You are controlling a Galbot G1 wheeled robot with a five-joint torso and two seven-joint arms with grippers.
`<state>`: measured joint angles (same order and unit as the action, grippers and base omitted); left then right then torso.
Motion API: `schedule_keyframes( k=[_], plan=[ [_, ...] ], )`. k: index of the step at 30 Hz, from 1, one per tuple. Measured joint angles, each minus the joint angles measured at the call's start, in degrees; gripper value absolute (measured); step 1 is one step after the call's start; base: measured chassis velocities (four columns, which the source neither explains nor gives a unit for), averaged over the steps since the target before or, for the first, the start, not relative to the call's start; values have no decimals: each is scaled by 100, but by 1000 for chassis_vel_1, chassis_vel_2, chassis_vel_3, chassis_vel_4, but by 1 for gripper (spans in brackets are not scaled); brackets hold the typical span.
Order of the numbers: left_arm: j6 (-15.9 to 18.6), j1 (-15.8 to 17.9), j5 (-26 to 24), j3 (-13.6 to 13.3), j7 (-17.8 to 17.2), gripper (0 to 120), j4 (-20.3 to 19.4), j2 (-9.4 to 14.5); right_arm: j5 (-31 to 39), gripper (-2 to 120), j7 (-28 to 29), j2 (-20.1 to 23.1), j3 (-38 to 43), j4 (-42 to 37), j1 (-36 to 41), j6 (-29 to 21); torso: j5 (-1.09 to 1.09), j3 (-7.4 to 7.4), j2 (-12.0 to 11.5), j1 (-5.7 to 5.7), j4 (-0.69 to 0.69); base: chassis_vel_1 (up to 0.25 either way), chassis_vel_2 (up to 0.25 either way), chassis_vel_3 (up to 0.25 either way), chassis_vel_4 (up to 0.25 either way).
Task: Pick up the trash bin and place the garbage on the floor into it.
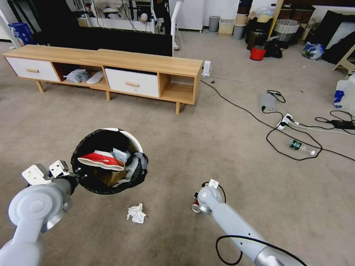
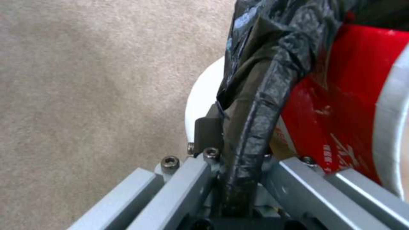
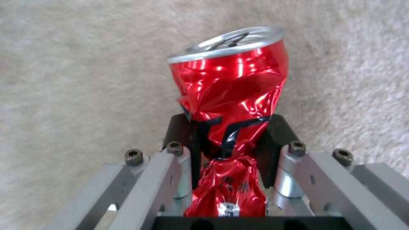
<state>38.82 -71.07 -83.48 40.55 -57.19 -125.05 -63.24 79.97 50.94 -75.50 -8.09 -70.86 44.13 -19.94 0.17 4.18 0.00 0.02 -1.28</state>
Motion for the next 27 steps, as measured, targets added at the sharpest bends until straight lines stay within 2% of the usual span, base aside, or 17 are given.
schedule_keyframes(
  k=[4,7,8,10,11,12,14,16,17,19,20,22,23,26,27],
  plan=[
    [-7,36,0,-154,-52,0,-68,16,118,24,184,277,-15,-632,111,47,-10,-6,1,0,0,-1,21,25,-17],
    [6,70,-37,-387,-129,0,-186,51,258,24,414,936,-25,-1532,277,107,-13,-9,4,-1,-6,0,0,0,0],
    [6,70,-37,-387,-129,0,-186,51,258,24,414,936,-25,-1532,277,107,-13,-9,4,-1,-6,0,0,0,0],
    [62,72,-75,-507,-170,0,-255,86,224,24,467,1500,9,-2116,383,129,-14,-9,7,0,-9,0,0,0,0],
    [62,72,-75,-507,-170,0,-255,86,224,24,467,1500,9,-2116,383,129,-14,-9,7,0,-9,0,0,0,0],
    [116,72,-137,-574,-189,0,-307,131,175,24,460,1782,41,-2475,442,129,-14,-9,7,0,-9,0,0,0,0],
    [149,72,-193,-618,-197,0,-340,171,135,24,429,1922,72,-2692,481,129,-13,-9,7,-1,-8,0,0,0,0],
    [269,92,-432,-769,-231,0,-408,344,11,24,313,2333,223,-3245,636,108,-15,-11,8,-1,-6,0,0,0,0],
    [269,92,-432,-769,-231,0,-408,344,11,24,313,2333,223,-3245,636,108,-15,-11,8,-1,-6,0,0,0,0],
    [325,151,-581,-947,-174,0,-417,610,-76,24,110,2809,533,-3813,873,33,-14,-11,9,-1,-7,0,0,0,0],
    [325,151,-581,-947,-174,0,-417,610,-76,24,110,2809,533,-3813,873,33,-14,-11,9,-1,-7,0,0,0,0],
    [326,245,-713,-1182,-63,0,-422,847,-196,24,-176,3346,927,-4367,1131,-23,-15,-11,9,-1,-9,0,0,0,0],
    [326,245,-713,-1182,-63,0,-422,847,-196,24,-176,3346,927,-4367,1131,-23,-15,-11,9,-1,-9,0,0,0,0],
    [328,333,-813,-1533,-41,0,-528,964,-285,24,-546,3973,1402,-4982,1335,-101,-18,-11,11,-1,-11,0,0,0,0],
    [328,333,-813,-1533,-41,0,-528,964,-285,24,-546,3973,1402,-4982,1335,-101,-18,-11,11,-1,-11,0,0,0,0]
  ],
)
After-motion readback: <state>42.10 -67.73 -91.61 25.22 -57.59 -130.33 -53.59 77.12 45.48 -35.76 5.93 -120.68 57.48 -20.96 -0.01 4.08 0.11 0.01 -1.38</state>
